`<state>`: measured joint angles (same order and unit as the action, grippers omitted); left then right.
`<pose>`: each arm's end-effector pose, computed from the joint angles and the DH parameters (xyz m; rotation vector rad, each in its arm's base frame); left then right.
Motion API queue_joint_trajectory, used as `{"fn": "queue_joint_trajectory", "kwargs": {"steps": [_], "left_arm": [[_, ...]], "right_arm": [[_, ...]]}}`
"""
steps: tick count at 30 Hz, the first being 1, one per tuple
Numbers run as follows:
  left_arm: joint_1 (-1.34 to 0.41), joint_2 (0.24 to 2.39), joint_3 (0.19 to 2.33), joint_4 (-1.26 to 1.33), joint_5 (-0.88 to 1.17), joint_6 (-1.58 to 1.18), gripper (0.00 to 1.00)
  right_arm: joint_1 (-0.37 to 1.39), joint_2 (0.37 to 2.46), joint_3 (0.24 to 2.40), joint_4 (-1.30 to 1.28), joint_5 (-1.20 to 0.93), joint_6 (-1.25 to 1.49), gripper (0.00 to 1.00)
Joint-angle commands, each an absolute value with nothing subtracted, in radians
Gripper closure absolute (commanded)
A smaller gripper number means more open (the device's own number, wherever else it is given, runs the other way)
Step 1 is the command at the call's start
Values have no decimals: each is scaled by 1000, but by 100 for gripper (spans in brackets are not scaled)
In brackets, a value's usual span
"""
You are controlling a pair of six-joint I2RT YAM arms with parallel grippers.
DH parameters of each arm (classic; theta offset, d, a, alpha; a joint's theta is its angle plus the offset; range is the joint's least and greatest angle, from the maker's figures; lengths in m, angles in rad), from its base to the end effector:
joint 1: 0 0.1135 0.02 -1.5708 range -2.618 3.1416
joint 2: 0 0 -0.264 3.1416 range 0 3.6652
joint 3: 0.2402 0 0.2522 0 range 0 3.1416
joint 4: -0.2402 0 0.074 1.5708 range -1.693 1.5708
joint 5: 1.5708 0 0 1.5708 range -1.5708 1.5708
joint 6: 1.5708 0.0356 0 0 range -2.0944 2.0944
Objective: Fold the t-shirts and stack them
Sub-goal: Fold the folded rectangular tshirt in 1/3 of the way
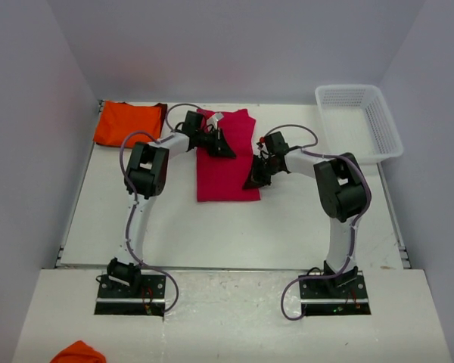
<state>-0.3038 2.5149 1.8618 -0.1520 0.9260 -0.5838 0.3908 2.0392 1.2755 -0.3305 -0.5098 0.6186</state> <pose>0.4981 -0.1860 0.0984 0.1440 2.4639 -1.5093 0.3686 0.1706 0.1296 0.1427 2.8121 0.9710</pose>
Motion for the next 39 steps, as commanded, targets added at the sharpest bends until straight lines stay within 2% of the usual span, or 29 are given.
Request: {"fn": "queue_joint_trajectory", "kwargs": {"steps": [1, 6, 10, 13, 15, 21, 25, 27, 29, 30, 31, 33, 36, 39], "left_arm": [[-267, 2575, 2021, -143, 976, -594, 100], [-232, 2684, 2195, -111, 1032, -670, 100], [-206, 2701, 2212, 24, 1072, -750, 100], [-199, 2668, 2221, 3, 1075, -732, 100], [-202, 2570, 2169, -43, 1060, -681, 100], [-206, 2170, 1872, -133, 789, -608, 100], [-233, 1923, 1738, -257, 550, -532, 100], [-261, 1867, 1714, -305, 502, -514, 100], [-279, 1829, 1701, -351, 511, -497, 93], [-294, 1822, 1701, -432, 503, -489, 84], [-299, 1798, 1665, -461, 493, -489, 83], [-302, 1758, 1585, -500, 492, -503, 77], [-301, 1662, 1390, -476, 544, -492, 63], [-301, 1579, 1234, -459, 592, -471, 61]], "right_arm": [[408, 1987, 1212, -360, -375, 647, 100], [419, 1944, 1141, -360, -322, 647, 100], [420, 1875, 1089, -362, -282, 632, 100], [425, 1806, 1039, -315, -291, 606, 100], [433, 1780, 1020, -281, -316, 578, 100], [506, 1714, 1068, -317, -365, 523, 100], [598, 1649, 1129, -394, -296, 525, 100], [612, 1600, 1149, -442, -253, 549, 100], [614, 1574, 1166, -504, -157, 551, 74], [608, 1563, 1173, -529, -106, 542, 60], [601, 1562, 1184, -558, -65, 535, 46], [566, 1542, 1172, -591, -29, 519, 41], [529, 1510, 1100, -566, -63, 512, 40], [500, 1467, 1003, -503, -106, 518, 39]]}}
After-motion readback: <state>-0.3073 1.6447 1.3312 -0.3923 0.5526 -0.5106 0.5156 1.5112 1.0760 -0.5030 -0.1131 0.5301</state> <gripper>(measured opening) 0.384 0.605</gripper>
